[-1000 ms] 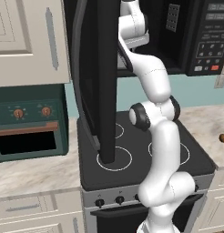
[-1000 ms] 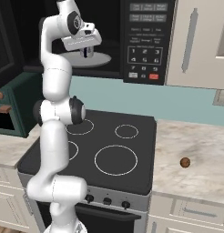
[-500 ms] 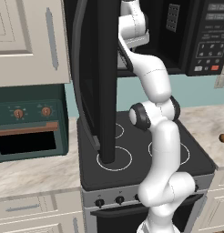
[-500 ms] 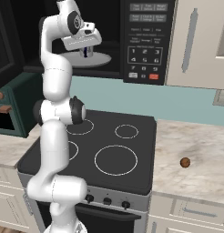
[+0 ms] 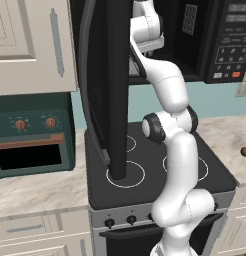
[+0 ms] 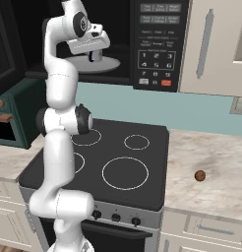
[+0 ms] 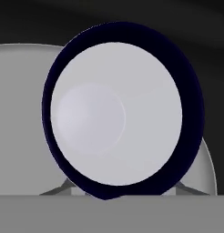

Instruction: Pick the mug from the counter and place it inside the microwave. Then close the microwave.

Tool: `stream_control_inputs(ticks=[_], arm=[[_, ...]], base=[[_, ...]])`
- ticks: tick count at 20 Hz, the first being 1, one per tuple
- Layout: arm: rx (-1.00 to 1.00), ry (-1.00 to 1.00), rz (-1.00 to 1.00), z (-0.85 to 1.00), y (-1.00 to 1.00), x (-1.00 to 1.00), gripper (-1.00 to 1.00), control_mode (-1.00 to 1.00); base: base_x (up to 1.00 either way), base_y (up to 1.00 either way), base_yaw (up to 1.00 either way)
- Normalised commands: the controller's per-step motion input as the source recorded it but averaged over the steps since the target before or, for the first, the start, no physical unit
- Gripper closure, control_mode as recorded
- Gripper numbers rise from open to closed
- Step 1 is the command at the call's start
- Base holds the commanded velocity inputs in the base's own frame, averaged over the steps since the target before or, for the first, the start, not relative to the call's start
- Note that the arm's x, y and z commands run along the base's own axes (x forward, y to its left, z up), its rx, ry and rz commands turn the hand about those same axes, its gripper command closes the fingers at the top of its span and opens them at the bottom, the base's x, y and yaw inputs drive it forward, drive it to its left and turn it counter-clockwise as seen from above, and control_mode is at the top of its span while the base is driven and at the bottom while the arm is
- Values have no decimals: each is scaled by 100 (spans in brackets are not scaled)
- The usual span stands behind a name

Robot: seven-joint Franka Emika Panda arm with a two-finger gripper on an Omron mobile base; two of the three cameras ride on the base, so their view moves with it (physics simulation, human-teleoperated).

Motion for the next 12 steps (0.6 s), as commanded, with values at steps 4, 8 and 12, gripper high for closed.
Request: stream_control_inputs(ticks=[4,8,12], arm=[[0,0,0,0,0,0,-100,-100],[0,0,1,0,4,-19,-100,-100],[0,0,7,0,15,-50,-100,-100]], base=[[0,0,0],[0,0,0],[0,0,0]])
